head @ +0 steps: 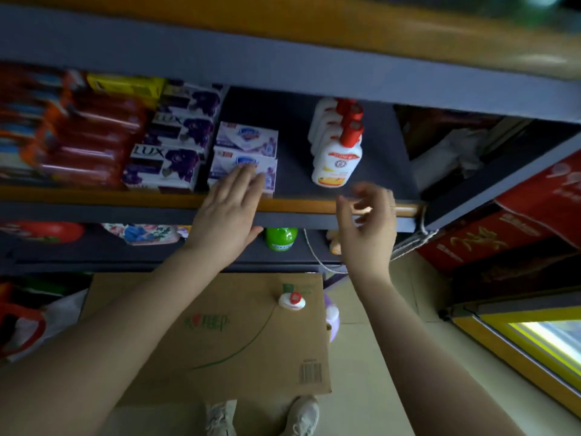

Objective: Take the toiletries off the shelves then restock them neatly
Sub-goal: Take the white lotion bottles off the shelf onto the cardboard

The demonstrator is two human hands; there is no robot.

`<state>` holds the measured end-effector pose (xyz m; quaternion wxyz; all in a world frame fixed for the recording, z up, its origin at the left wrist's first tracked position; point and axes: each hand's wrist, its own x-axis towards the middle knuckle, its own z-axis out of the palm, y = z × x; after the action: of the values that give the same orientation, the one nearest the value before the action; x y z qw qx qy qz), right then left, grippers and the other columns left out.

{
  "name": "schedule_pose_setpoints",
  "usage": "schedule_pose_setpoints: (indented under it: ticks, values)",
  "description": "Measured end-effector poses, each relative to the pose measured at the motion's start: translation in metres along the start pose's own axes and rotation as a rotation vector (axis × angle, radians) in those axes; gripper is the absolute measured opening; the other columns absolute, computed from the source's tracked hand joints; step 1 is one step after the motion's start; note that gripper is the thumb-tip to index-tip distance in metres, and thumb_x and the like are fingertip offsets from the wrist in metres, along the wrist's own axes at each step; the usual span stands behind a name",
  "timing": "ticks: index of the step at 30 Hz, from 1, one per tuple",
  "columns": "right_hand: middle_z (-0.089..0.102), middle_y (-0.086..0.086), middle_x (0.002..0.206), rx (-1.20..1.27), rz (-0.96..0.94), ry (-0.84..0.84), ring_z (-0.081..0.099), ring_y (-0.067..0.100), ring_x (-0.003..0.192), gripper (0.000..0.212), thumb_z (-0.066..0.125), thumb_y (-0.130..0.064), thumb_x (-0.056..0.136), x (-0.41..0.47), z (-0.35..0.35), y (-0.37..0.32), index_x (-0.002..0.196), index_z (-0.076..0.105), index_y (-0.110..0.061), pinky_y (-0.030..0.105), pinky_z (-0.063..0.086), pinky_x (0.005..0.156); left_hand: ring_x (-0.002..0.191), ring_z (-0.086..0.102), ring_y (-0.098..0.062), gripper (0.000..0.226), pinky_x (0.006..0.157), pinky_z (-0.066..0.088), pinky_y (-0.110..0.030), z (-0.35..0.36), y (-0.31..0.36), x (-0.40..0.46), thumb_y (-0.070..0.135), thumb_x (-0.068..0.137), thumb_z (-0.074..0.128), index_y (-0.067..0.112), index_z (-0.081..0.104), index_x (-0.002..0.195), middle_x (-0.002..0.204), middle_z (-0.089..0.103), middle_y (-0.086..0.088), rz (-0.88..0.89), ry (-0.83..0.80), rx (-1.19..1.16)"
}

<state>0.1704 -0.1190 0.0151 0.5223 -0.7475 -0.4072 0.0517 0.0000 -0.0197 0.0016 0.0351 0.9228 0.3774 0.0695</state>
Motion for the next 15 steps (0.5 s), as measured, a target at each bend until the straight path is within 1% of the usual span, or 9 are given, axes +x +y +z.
schedule_pose_setpoints:
  ticks: [2, 3, 5, 6, 7, 8, 9, 12, 15]
  values:
    - [0.050, 0.001, 0.104, -0.020, 0.041, 0.082, 0.045, 0.009, 0.094, 0.029, 0.066, -0.017, 0.082, 0.018, 0.008, -0.007, 0.107, 0.053, -0.007, 0.004, 0.032, 0.076, 0.142, 0.014, -0.033, 0.086, 0.115, 0.010, -0.040, 0.004, -0.002, 0.006, 0.027, 0.082, 0.068, 0.004, 0.017, 0.147, 0.154, 0.013, -0.018, -0.049, -0.079, 0.015]
    - [0.049, 0.005, 0.113, -0.030, 0.106, 0.086, 0.043, 0.011, 0.103, 0.039, 0.068, -0.018, 0.082, 0.026, 0.013, -0.008, 0.114, 0.051, -0.005, 0.005, 0.029, 0.079, 0.142, 0.017, -0.034, 0.085, 0.115, 0.011, -0.040, 0.006, -0.002, 0.008, 0.025, 0.081, 0.070, 0.002, 0.019, 0.146, 0.154, 0.015, -0.019, -0.054, -0.090, 0.020]
    - [0.044, 0.010, 0.127, -0.045, 0.239, 0.061, 0.040, 0.020, 0.115, 0.056, 0.071, -0.022, 0.080, 0.038, 0.025, -0.008, 0.126, 0.044, -0.006, 0.013, 0.027, 0.085, 0.135, 0.032, -0.039, 0.082, 0.110, 0.024, -0.046, 0.005, -0.002, 0.011, 0.017, 0.073, 0.077, -0.002, 0.034, 0.140, 0.147, 0.031, -0.024, -0.062, -0.075, 0.005]
    - [0.042, 0.011, 0.129, -0.039, 0.271, 0.055, 0.039, 0.023, 0.117, 0.060, 0.072, -0.023, 0.078, 0.042, 0.031, -0.007, 0.128, 0.042, -0.007, 0.018, 0.029, 0.088, 0.134, 0.033, -0.039, 0.080, 0.110, 0.025, -0.046, 0.003, -0.001, 0.012, 0.016, 0.073, 0.077, -0.002, 0.035, 0.139, 0.146, 0.032, -0.023, -0.069, -0.076, -0.002]
    - [0.042, 0.012, 0.130, -0.025, 0.283, 0.055, 0.040, 0.025, 0.117, 0.064, 0.073, -0.025, 0.077, 0.046, 0.037, -0.008, 0.129, 0.041, -0.007, 0.024, 0.033, 0.090, 0.137, 0.028, -0.037, 0.078, 0.112, 0.022, -0.044, 0.002, -0.001, 0.013, 0.017, 0.077, 0.073, 0.000, 0.032, 0.141, 0.149, 0.029, -0.021, -0.064, -0.082, -0.001]
    - [0.042, 0.011, 0.129, -0.013, 0.292, 0.059, 0.041, 0.026, 0.116, 0.067, 0.075, -0.027, 0.074, 0.048, 0.043, -0.009, 0.128, 0.041, -0.008, 0.028, 0.037, 0.090, 0.139, 0.023, -0.034, 0.077, 0.113, 0.018, -0.041, 0.001, -0.002, 0.013, 0.018, 0.081, 0.069, 0.003, 0.028, 0.144, 0.151, 0.024, -0.018, -0.054, -0.092, -0.010]
    - [0.043, 0.010, 0.129, -0.013, 0.306, 0.067, 0.042, 0.027, 0.116, 0.070, 0.076, -0.030, 0.072, 0.051, 0.049, -0.011, 0.128, 0.041, -0.008, 0.029, 0.038, 0.088, 0.141, 0.020, -0.033, 0.075, 0.114, 0.016, -0.039, 0.002, -0.004, 0.013, 0.019, 0.083, 0.067, 0.004, 0.026, 0.145, 0.152, 0.022, -0.016, -0.045, -0.080, -0.025]
    - [0.045, 0.009, 0.126, -0.067, 0.374, 0.118, 0.042, 0.030, 0.114, 0.072, 0.078, -0.033, 0.068, 0.059, 0.064, -0.016, 0.124, 0.040, -0.009, 0.030, 0.034, 0.083, 0.142, 0.017, -0.030, 0.075, 0.115, 0.013, -0.036, 0.002, -0.007, 0.011, 0.021, 0.085, 0.065, 0.007, 0.024, 0.146, 0.154, 0.019, -0.014, -0.026, -0.056, -0.048]
    - [0.047, 0.010, 0.122, -0.053, 0.418, 0.185, 0.044, 0.033, 0.109, 0.058, 0.069, -0.024, 0.072, 0.061, 0.071, -0.020, 0.119, 0.041, -0.007, 0.027, 0.027, 0.075, 0.144, 0.009, -0.027, 0.076, 0.116, 0.007, -0.034, 0.003, -0.009, 0.011, 0.026, 0.089, 0.059, 0.010, 0.014, 0.148, 0.156, 0.010, -0.010, -0.021, -0.070, -0.062]
